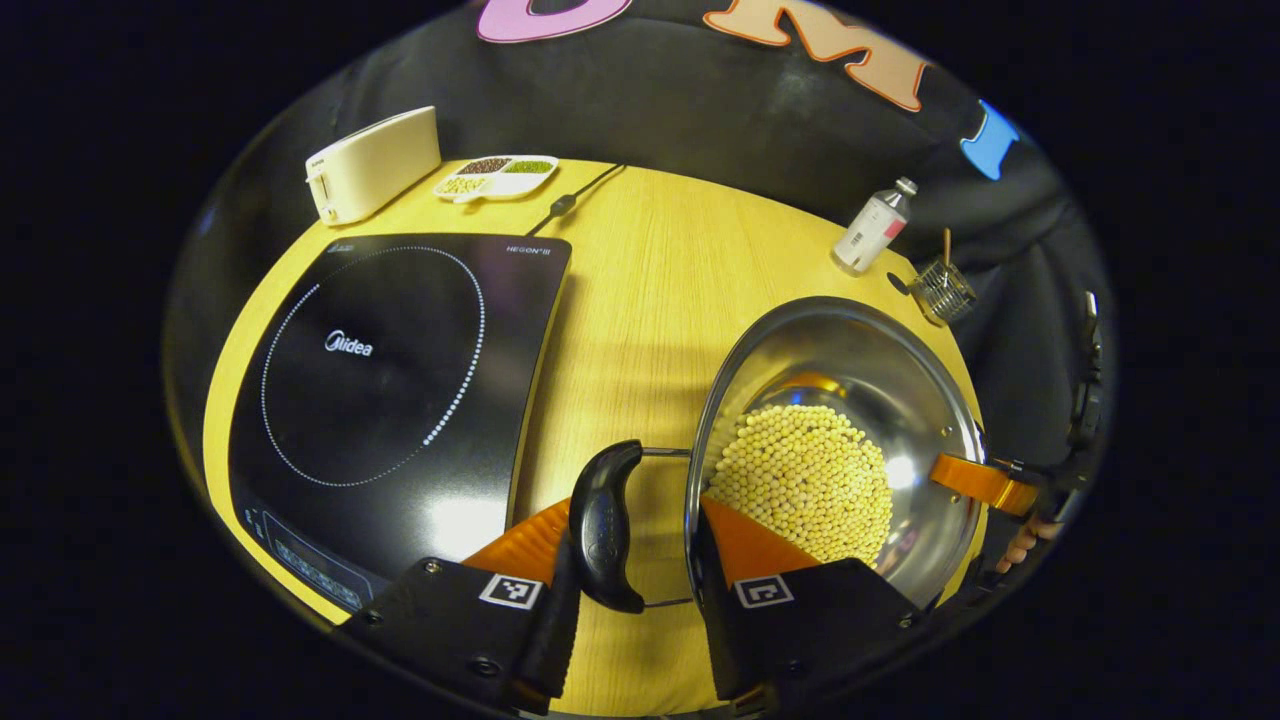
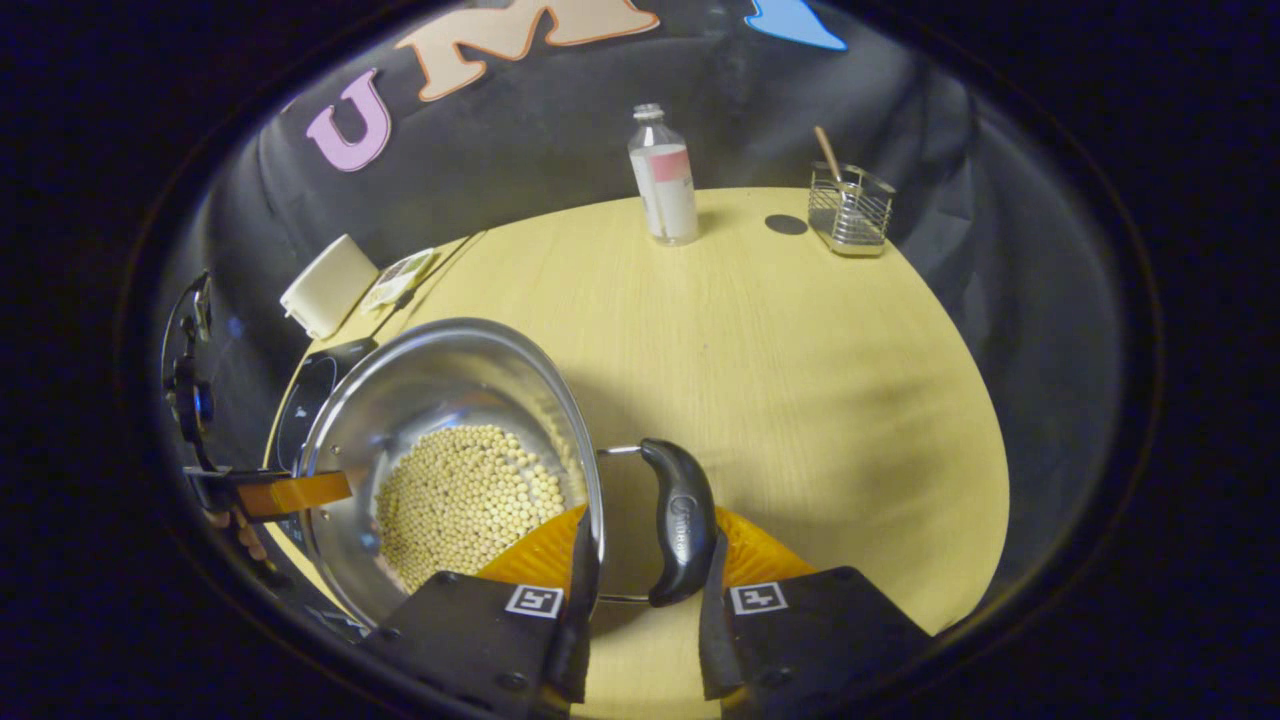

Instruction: First push the handle of the pot to place it horizontally, then grasp the pot with both hands and set it on the induction cooktop.

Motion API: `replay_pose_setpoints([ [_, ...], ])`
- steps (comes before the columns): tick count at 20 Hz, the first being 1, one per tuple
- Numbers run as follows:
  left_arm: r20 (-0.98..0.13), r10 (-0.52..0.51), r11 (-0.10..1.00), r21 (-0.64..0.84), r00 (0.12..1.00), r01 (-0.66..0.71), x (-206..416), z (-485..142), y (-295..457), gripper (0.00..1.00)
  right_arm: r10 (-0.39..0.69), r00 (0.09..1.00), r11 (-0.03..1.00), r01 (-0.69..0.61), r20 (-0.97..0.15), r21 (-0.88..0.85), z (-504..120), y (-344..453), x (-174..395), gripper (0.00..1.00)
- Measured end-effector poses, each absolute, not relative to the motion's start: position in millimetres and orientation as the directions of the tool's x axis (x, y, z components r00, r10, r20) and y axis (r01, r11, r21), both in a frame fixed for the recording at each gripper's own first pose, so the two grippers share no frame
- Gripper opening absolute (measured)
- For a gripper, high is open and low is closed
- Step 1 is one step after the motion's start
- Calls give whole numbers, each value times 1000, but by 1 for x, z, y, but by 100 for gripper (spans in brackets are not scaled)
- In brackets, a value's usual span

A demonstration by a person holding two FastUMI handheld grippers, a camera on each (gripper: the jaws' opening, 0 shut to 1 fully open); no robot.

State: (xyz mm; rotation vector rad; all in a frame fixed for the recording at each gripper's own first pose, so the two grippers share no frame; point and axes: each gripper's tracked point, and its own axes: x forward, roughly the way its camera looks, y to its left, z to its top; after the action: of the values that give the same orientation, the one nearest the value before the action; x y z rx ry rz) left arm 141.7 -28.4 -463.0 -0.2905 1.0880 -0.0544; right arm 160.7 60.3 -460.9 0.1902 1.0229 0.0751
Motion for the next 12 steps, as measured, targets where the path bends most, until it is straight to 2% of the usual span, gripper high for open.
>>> replay_pose_setpoints([
  [4,-858,-171,967,-239,485,-82,139,-439,-11,53,162,547,974,43,-821,221,-441,78,153,41],
  [7,-845,-158,975,-215,510,-55,142,-419,11,58,172,569,967,58,-804,247,-426,98,150,41],
  [9,-841,-158,977,-210,517,-43,142,-412,29,55,168,578,965,69,-798,253,-418,117,148,41],
  [10,-838,-162,976,-213,520,-40,143,-410,41,55,164,578,965,73,-799,251,-415,128,149,46],
  [11,-839,-168,975,-218,518,-36,144,-410,53,55,157,575,965,83,-803,249,-416,139,146,46],
  [12,-837,-178,974,-224,517,-28,144,-412,66,55,148,576,966,88,-804,241,-415,152,145,41],
])
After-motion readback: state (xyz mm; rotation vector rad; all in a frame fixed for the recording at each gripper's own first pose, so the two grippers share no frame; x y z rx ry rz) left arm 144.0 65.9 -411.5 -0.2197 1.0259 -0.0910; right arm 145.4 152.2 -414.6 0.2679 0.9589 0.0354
